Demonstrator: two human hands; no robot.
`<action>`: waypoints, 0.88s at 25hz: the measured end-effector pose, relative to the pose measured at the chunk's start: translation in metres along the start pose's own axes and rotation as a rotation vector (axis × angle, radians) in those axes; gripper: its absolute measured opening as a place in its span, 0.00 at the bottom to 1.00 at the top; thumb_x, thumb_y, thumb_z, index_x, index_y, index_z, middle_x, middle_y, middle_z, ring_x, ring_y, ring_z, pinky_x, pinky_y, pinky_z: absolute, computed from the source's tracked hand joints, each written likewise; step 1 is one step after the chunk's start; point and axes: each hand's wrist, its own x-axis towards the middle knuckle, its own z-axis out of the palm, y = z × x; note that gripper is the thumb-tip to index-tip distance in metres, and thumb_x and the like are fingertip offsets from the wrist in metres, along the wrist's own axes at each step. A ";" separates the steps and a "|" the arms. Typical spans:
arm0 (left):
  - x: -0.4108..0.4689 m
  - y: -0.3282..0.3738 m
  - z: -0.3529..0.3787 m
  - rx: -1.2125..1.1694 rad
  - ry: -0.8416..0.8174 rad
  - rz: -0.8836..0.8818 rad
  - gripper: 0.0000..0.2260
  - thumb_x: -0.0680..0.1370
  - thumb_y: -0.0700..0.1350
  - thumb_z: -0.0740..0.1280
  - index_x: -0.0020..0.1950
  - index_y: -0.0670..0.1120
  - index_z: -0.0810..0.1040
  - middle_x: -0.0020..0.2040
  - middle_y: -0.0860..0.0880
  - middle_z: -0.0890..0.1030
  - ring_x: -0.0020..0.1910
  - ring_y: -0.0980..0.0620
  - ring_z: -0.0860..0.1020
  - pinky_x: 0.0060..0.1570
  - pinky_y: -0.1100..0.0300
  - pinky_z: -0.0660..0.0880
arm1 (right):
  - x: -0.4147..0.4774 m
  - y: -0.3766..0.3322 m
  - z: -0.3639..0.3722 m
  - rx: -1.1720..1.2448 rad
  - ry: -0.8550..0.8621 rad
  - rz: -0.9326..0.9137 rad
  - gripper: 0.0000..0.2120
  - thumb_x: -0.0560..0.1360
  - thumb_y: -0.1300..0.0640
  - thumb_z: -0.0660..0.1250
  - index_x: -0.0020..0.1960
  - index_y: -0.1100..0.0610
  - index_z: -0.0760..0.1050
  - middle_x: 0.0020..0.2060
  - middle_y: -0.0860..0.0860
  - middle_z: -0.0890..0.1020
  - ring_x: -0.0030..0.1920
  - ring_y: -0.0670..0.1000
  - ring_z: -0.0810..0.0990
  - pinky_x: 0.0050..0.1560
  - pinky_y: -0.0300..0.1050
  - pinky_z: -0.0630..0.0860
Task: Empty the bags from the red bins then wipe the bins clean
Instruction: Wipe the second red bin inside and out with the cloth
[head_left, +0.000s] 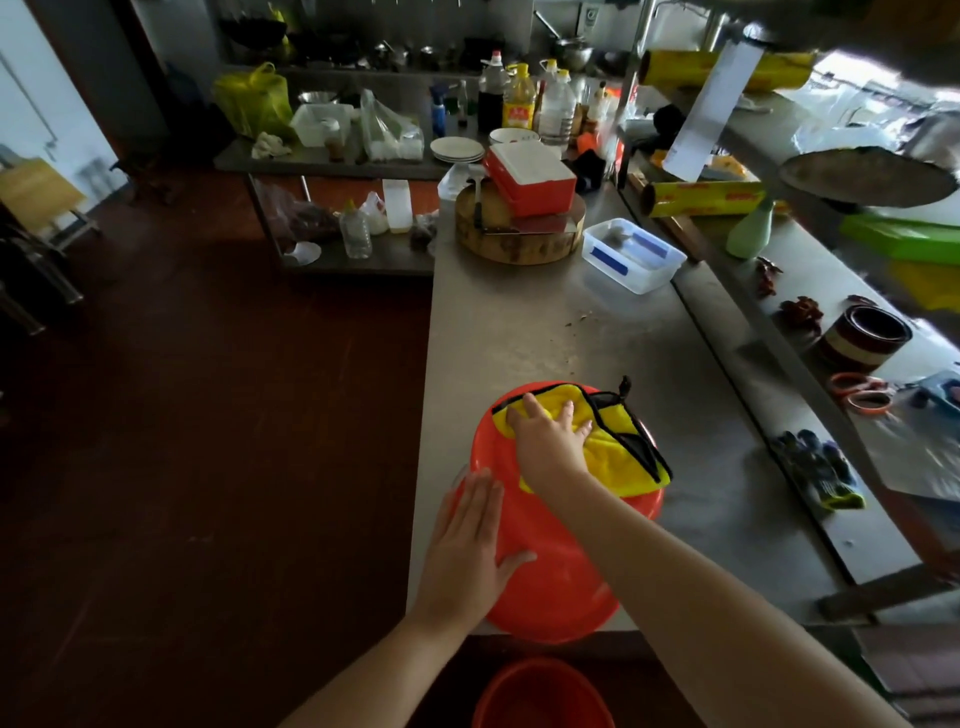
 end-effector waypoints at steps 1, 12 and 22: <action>0.001 -0.001 0.001 0.008 0.019 0.004 0.40 0.78 0.70 0.58 0.77 0.39 0.65 0.78 0.41 0.65 0.78 0.45 0.62 0.78 0.50 0.52 | 0.007 0.001 -0.002 0.007 -0.001 0.010 0.33 0.80 0.69 0.59 0.80 0.46 0.59 0.82 0.49 0.49 0.77 0.74 0.45 0.70 0.80 0.50; -0.004 0.001 0.005 0.070 -0.002 -0.002 0.40 0.79 0.69 0.57 0.77 0.38 0.65 0.79 0.41 0.62 0.79 0.44 0.59 0.78 0.47 0.53 | -0.098 0.032 0.027 -0.013 -0.029 -0.137 0.35 0.80 0.62 0.64 0.81 0.44 0.54 0.82 0.46 0.48 0.79 0.69 0.48 0.74 0.74 0.54; -0.001 0.012 -0.006 0.139 -0.164 -0.101 0.44 0.78 0.73 0.52 0.81 0.41 0.53 0.82 0.42 0.53 0.81 0.45 0.52 0.77 0.42 0.56 | 0.012 0.020 0.009 -0.008 0.045 0.033 0.30 0.81 0.61 0.56 0.80 0.45 0.56 0.82 0.49 0.52 0.78 0.71 0.50 0.73 0.76 0.52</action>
